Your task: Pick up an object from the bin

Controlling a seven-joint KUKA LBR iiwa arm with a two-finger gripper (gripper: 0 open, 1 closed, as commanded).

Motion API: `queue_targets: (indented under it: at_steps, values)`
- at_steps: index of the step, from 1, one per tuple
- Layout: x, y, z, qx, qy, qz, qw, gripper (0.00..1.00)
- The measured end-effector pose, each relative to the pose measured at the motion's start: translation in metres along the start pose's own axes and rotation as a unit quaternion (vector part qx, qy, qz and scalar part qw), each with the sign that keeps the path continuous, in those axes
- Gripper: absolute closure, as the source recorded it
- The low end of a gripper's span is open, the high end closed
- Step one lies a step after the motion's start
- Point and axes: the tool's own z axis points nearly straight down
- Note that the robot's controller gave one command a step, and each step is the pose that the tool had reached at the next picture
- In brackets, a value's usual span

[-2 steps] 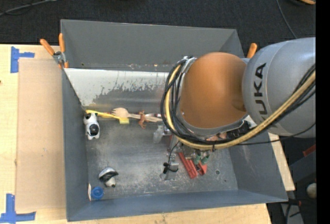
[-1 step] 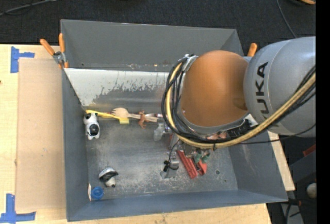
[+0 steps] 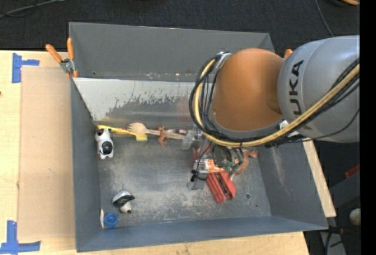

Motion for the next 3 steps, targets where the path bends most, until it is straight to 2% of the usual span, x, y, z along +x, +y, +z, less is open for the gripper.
queue_targets:
  at_steps: [1, 2, 3]
  values:
    - [-0.036, -0.027, 0.009, 0.000, -0.0004, -0.042, 0.9991, 0.00]
    - [-0.044, -0.077, 0.029, 0.000, 0.0011, 0.001, 1.0000, 0.00]
    - [-0.071, -0.084, 0.017, -0.001, -0.0018, 0.018, 0.9998, 0.00]
